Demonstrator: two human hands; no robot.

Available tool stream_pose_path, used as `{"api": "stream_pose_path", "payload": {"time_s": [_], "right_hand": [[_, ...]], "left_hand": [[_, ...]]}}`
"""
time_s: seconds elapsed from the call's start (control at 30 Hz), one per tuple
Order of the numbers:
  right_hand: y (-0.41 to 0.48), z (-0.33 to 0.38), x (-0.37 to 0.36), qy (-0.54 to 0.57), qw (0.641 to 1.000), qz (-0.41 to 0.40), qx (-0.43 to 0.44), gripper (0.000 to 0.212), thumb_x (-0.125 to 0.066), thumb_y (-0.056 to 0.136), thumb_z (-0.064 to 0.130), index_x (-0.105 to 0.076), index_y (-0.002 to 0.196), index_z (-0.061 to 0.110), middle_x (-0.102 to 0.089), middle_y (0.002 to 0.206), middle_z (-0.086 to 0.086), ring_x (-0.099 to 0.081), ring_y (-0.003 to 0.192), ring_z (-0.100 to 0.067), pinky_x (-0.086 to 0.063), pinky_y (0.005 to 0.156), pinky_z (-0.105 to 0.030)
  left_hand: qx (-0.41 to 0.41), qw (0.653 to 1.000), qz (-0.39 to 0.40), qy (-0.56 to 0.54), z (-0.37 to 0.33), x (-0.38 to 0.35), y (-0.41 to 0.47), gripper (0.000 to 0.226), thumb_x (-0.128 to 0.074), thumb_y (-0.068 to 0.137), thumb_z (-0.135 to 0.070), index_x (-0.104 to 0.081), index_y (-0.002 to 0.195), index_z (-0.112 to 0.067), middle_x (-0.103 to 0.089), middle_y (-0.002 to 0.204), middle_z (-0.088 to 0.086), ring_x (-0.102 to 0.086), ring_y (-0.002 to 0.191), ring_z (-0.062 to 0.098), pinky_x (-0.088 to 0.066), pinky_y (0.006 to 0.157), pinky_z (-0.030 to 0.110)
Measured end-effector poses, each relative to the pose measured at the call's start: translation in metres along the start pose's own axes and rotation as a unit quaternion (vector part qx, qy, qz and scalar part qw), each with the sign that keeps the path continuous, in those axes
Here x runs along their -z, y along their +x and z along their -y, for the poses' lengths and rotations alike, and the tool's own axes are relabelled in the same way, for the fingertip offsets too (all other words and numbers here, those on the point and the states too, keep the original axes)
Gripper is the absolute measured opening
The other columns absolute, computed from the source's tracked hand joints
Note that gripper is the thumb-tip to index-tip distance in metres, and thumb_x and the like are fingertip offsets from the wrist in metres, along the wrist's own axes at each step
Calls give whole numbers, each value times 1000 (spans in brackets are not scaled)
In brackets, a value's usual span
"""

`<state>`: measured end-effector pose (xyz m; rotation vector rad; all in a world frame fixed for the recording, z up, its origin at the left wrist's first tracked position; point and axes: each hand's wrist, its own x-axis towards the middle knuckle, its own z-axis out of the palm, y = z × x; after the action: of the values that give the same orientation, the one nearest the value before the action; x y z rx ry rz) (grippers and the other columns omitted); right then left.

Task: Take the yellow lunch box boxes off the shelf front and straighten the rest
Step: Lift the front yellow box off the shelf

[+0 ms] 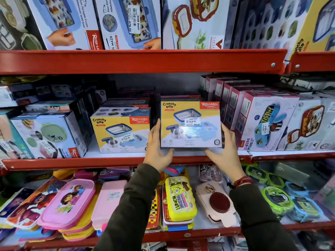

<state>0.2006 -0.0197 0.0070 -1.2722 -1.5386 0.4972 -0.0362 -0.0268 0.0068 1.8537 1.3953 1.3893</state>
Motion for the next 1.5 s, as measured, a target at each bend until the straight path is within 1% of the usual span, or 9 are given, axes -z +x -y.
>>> {"api": "stream_pose_path", "payload": {"time_s": [0.23,0.4,0.47,0.57,0.77,0.93,1.1,1.4,1.5], "right_hand": [[0,7,12,69,997,-33,10,69,-84,81,8,-49,133,37,-62,138,-4,-60,127,-22,-50,106,-38],[2,13,15,177,980,-85,-11,40,-83,84,28,-60,116,34,-71,123,0,-69,113,-10,-56,102,-32],[4,17,15,211,973,-88,-15,47,-79,82,45,-62,120,23,-72,119,4,-69,107,0,-57,102,-28],[7,16,16,256,964,-66,-23,57,-68,84,58,-62,129,22,-70,127,-1,-67,115,-13,-53,104,-35],[15,1,6,148,987,-61,-19,66,-79,85,15,-53,146,15,-67,131,-8,-64,115,-19,-53,100,-30],[27,-7,-8,81,994,-73,-19,62,-76,89,5,-53,146,7,-67,133,-12,-61,116,-17,-49,81,-1],[30,-13,-21,56,995,-58,-50,57,-72,93,5,-51,147,4,-65,139,-16,-62,123,-22,-48,96,-25],[39,-14,-31,30,996,-58,-63,56,-69,96,9,-51,148,6,-62,147,-15,-59,130,-20,-44,102,-25],[31,-6,-32,23,994,-86,-61,66,-72,95,16,-43,153,9,-54,153,-15,-52,141,-30,-46,114,-40]], "left_hand": [[-2,995,-34,-93,-12,11,-4,72,-73,90,-27,-32,149,-23,-48,152,-2,-47,141,12,-39,120,50],[-24,997,-8,-68,-15,17,-2,95,-78,76,-51,-27,154,-34,-44,156,-6,-42,145,12,-37,122,45],[-46,998,4,-34,-14,15,-1,102,-78,76,-42,-19,159,-34,-38,157,-3,-36,146,11,-31,124,39],[-42,998,-28,-40,-16,9,2,93,-72,85,-29,-17,159,-39,-41,141,6,-40,136,16,-33,124,40],[13,992,-85,-93,-27,3,9,64,-65,96,-26,-34,149,-43,-48,141,-6,-51,134,16,-45,116,42],[68,990,-111,-61,-22,-12,20,59,-58,97,-9,-31,147,-27,-62,140,7,-61,128,25,-49,113,49],[125,986,-105,-10,-12,-27,23,57,-56,98,-4,-31,148,-15,-62,140,14,-61,129,32,-41,103,28],[153,983,-102,24,-5,-32,32,60,-54,101,-11,-25,154,-13,-58,144,15,-58,131,34,-45,111,40],[123,987,-101,-29,-8,-35,19,66,-52,100,-9,-21,158,-17,-44,157,9,-44,145,26,-34,122,35]]}}
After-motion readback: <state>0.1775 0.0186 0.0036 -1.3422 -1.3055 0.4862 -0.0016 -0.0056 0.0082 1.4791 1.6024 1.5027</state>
